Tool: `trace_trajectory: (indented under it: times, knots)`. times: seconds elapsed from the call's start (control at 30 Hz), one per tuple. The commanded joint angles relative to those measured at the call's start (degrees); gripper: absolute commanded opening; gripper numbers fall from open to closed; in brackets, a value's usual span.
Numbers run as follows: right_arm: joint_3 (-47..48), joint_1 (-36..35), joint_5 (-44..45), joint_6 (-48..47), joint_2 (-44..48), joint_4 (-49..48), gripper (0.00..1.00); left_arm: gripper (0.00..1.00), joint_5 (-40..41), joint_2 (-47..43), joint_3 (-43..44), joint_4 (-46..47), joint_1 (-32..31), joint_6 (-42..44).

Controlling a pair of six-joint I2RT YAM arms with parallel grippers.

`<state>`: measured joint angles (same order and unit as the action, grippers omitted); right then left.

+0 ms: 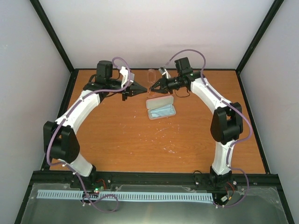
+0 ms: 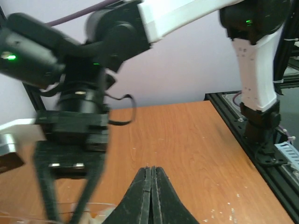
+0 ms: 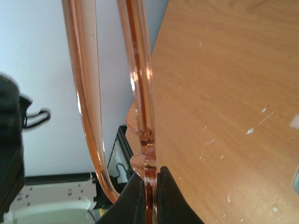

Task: Organize the sunglasses
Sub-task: Fold the sunglasses.

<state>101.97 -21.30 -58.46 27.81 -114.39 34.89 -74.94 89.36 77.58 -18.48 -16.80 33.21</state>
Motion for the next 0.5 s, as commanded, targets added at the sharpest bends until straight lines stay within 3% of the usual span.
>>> trace_trajectory:
  times: [0.0,0.47]
  knots:
    - [-6.0,-1.3,-2.3,-2.7,6.1,-0.1,0.03,0.02,-1.4,3.7,5.7,6.5,-0.2,-1.9]
    - [-7.8,-3.4,-5.3,-8.5,11.3,5.8,0.04,0.03,-2.6,12.3,8.1,12.5,-0.3,-8.5]
